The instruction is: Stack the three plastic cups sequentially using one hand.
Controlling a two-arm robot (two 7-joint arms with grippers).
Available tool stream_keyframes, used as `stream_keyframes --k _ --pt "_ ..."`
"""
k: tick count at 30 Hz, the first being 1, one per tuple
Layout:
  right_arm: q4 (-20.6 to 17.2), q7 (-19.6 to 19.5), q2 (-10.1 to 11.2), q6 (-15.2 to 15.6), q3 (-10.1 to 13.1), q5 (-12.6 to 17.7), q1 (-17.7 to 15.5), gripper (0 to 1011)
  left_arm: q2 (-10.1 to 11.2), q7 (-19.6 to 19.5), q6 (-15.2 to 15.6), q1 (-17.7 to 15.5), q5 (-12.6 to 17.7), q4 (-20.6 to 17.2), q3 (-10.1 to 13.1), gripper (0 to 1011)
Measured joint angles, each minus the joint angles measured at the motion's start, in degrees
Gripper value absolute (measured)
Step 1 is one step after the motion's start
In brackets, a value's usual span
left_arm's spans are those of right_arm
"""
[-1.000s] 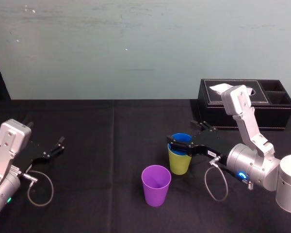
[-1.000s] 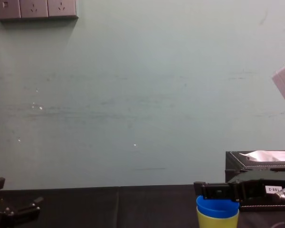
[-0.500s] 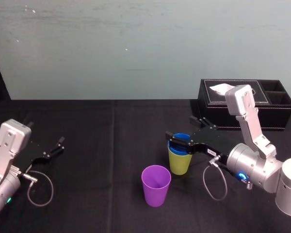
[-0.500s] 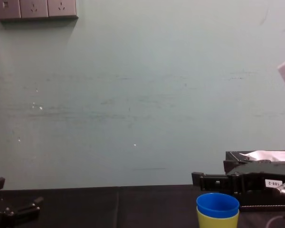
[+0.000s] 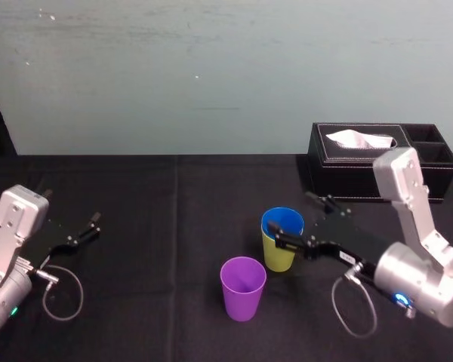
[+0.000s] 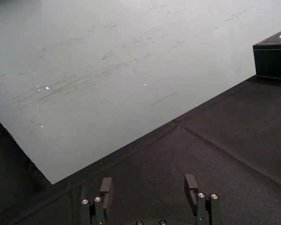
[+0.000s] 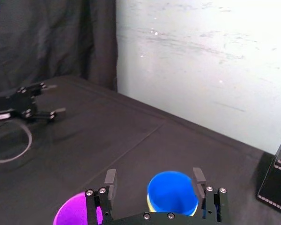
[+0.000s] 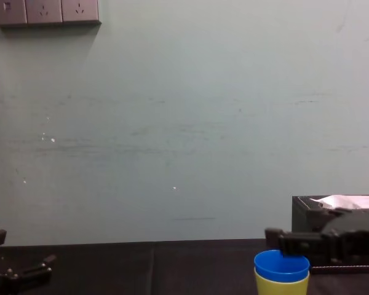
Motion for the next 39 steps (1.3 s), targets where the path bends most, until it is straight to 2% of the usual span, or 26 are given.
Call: stream_keyframes --k 10,19,24,29,39 --pt "-6.1 1.3 5.2 0.6 1.3 1.5 -7.6 1000 0.0 0.0 0.0 0.0 0.0 0.0 0.0 1000" --pt "-7.3 1.4 7.0 -0.2 2.0 2.4 -11.9 1000 0.0 0.0 0.0 0.0 0.0 0.0 0.0 1000" --pt "-7.2 1.9 8.1 -0.4 1.4 2.1 -13.1 1000 0.0 0.0 0.0 0.0 0.0 0.0 0.0 1000" --pt "-6.6 2.4 8.3 -0.9 0.4 1.3 -13.7 1000 0.0 0.0 0.0 0.0 0.0 0.0 0.0 1000" --pt "-4.2 3.2 6.4 -2.4 -2.1 0.5 -13.5 1000 0.0 0.0 0.0 0.0 0.0 0.0 0.0 1000"
